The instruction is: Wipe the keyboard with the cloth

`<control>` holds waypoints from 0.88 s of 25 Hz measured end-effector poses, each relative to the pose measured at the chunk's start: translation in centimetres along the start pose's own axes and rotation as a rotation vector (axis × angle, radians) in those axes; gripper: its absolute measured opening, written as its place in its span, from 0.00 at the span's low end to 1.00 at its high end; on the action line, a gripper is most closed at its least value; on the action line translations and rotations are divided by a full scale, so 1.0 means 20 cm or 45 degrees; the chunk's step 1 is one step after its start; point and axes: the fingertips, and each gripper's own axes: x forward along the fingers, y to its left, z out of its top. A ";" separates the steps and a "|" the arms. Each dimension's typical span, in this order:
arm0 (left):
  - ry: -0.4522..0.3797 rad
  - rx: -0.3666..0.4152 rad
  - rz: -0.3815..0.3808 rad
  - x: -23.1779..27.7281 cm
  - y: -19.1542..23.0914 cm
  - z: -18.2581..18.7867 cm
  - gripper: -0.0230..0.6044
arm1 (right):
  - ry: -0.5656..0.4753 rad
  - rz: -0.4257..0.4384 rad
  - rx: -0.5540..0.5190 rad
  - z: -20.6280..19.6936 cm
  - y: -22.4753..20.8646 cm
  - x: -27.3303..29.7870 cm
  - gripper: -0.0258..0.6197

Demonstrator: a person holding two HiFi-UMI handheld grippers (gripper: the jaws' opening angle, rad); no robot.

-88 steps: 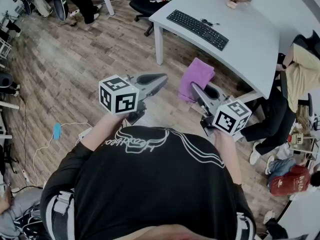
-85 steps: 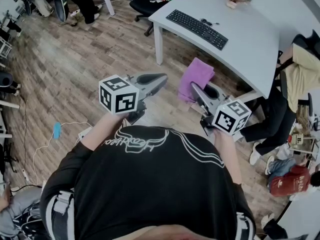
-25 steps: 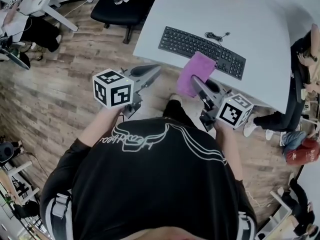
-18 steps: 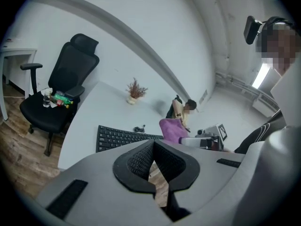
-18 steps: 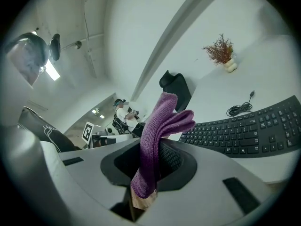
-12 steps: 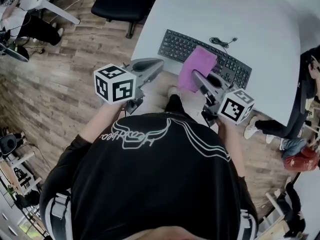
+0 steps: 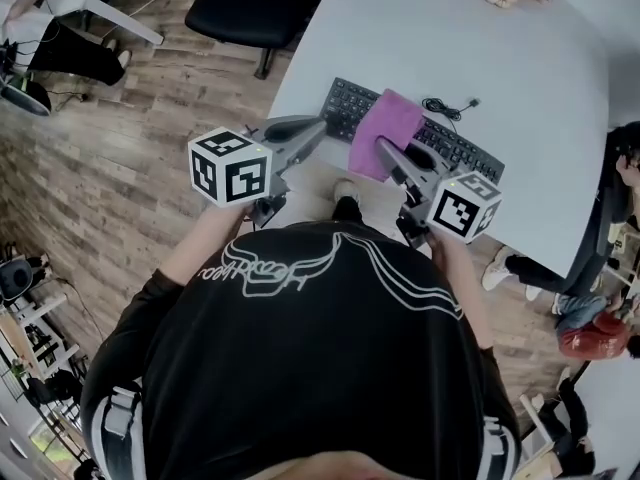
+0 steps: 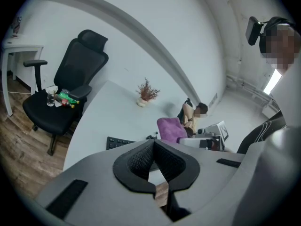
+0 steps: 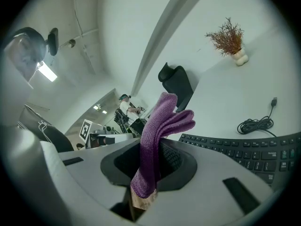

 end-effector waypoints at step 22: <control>-0.073 -0.158 0.177 -0.14 0.29 -0.04 0.05 | 0.275 0.006 0.099 -0.14 -0.20 0.62 0.13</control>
